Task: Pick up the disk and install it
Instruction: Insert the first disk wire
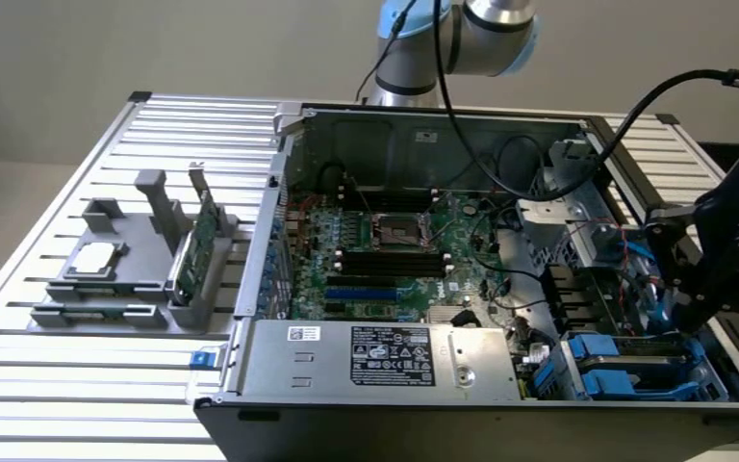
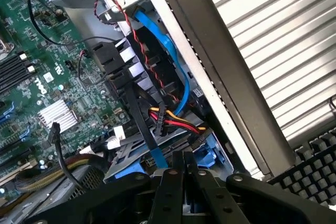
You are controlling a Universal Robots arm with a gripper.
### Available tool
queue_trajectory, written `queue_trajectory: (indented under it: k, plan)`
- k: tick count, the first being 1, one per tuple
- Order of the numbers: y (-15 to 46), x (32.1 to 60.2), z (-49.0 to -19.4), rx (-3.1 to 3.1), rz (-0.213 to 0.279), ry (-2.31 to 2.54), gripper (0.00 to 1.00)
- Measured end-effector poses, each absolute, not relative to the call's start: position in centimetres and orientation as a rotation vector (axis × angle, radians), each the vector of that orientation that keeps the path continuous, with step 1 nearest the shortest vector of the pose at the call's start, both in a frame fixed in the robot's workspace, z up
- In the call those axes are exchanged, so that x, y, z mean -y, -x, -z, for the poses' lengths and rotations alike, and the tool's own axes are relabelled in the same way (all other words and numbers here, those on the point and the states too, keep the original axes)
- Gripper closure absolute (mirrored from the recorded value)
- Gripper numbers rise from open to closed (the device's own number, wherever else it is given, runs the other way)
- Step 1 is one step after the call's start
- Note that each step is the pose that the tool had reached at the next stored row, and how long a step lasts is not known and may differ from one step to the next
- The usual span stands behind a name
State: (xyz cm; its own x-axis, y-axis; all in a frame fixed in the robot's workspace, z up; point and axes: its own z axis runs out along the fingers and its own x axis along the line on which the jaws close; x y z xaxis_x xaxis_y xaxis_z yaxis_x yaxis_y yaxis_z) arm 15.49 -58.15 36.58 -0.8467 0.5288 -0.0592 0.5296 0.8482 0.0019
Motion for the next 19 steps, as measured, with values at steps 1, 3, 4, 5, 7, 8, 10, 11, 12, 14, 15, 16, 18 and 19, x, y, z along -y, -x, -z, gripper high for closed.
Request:
queue_trajectory:
  k: [1, 3, 4, 5, 7, 8, 10, 11, 12, 14, 15, 16, 18, 19]
  plan:
    - [-15.52, 58.15, -36.57, -2.961, 0.023, -0.862, 0.85]
    - [-15.62, 58.15, -36.56, -2.956, 0.023, -0.881, 0.85]
    - [-15.69, 58.15, -36.55, -2.954, 0.023, -0.888, 0.85]
    - [-15.77, 58.15, -36.55, -2.952, 0.023, -0.895, 0.85]
    - [-15.92, 58.15, -36.56, -2.947, 0.024, -0.909, 0.84]
    - [-15.97, 58.15, -36.56, -2.945, 0.024, -0.916, 0.77]
    - [-15.98, 58.15, -36.57, -2.939, 0.025, -0.937, 0.77]
    - [-15.98, 58.16, -36.56, -2.933, 0.025, -0.954, 0.77]
    - [-15.98, 58.16, -36.56, -2.927, 0.026, -0.974, 0.77]
    - [-15.99, 58.16, -36.55, -2.916, 0.027, -1.006, 0.77]
    - [-15.99, 58.16, -36.55, -2.913, 0.027, -1.016, 0.77]
    - [-16.01, 58.16, -36.59, -2.911, 0.027, -1.024, 0.77]
    - [-16.03, 58.16, -36.79, -2.909, 0.029, -1.035, 0.77]
    - [-16.04, 58.16, -36.94, -2.908, 0.030, -1.041, 0.77]
